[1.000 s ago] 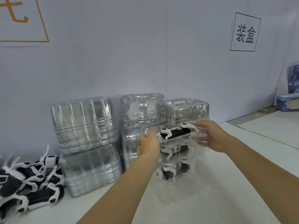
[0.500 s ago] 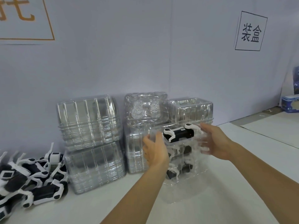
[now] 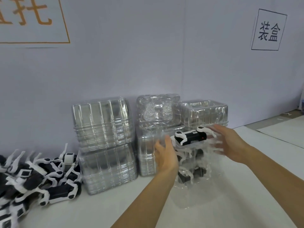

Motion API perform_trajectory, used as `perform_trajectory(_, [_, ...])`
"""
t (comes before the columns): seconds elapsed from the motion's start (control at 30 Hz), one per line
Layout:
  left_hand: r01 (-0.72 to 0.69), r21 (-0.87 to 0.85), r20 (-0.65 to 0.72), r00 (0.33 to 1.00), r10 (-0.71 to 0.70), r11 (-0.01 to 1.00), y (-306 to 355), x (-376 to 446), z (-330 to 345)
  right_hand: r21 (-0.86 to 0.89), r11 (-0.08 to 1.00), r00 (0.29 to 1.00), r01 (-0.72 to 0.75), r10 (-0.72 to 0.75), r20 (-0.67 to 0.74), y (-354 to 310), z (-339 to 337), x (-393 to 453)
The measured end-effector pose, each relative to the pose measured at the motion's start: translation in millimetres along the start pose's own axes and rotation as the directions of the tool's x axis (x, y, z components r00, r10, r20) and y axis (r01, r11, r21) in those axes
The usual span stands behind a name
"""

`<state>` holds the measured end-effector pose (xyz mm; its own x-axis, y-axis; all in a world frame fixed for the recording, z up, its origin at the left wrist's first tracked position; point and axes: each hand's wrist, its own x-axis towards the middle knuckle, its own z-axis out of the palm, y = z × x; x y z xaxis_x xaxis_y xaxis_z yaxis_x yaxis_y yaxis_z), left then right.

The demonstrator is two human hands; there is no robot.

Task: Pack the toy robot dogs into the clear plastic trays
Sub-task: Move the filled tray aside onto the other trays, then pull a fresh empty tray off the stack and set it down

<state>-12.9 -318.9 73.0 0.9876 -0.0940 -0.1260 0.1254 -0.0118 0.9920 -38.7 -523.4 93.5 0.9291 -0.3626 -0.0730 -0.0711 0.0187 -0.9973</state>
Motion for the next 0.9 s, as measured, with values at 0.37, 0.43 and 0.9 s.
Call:
perform_trajectory(0.37, [-0.485, 0.549, -0.016, 0.809, 0.588, 0.681, 23, 6, -94, -0.575, 0.738, 0.837, 0.353, -0.524, -0.159, -40, 12, -19])
perform_trajectory(0.43, [-0.540, 0.686, 0.021, 0.685, 0.728, 0.488, 47, 15, -124, -0.613, 0.656, 0.775, 0.441, -0.623, -0.110, -57, 30, -27])
perform_trajectory(0.9, [-0.293, 0.951, 0.228, 0.880, 0.416, 0.099, 171, 77, -225, -0.650, 0.362, 0.722, 0.668, -0.526, 0.448, -97, 244, -12])
